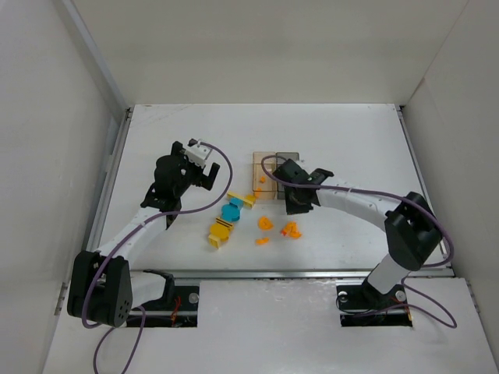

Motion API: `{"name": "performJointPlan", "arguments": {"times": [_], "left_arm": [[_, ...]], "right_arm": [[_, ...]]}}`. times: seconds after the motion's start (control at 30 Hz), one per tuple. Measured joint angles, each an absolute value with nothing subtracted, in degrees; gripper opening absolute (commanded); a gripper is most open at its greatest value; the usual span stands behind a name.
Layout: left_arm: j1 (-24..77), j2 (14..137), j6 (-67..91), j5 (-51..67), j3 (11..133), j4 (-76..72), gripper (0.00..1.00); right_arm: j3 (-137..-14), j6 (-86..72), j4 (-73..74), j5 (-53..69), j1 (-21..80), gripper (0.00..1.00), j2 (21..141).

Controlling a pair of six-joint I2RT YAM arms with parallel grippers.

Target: Sort the legos into containers by color

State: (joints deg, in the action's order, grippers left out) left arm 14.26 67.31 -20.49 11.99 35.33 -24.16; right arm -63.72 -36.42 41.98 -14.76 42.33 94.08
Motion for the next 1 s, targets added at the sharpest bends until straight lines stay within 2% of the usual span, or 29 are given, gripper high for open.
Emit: {"name": "performJointPlan", "arguments": {"times": [0.2, 0.4, 0.53, 0.93, 0.97, 1.0], "left_arm": [[14.26, 67.31, -20.49, 11.99, 35.31, -24.16, 0.99], [14.26, 66.87, -20.51, 11.97, 35.29, -24.16, 0.99], [14.26, 66.85, -20.47, 11.70, 35.27, -24.18, 0.99], [14.26, 66.54, -20.40, 11.53, 35.14, -24.18, 0.99], [14.26, 66.52, -20.40, 11.53, 35.14, -24.18, 0.99], [14.26, 66.52, -20.40, 11.53, 35.14, -24.18, 0.99]], "right_arm": [[-74.81, -29.47, 37.74, -18.83, 45.25, 0.00, 93.01], [-93.23, -23.44, 34.22, -22.39, 44.95, 0.00, 106.94], [-99.02, -22.09, 35.16, -22.96, 44.01, 0.02, 115.20], [-100.90, -20.32, 36.84, -18.48, 40.66, 0.42, 118.89], [-100.95, -20.25, 36.86, -18.13, 40.73, 0.50, 118.89], [-100.95, -20.23, 36.93, -17.82, 40.77, 0.53, 118.89]]}}
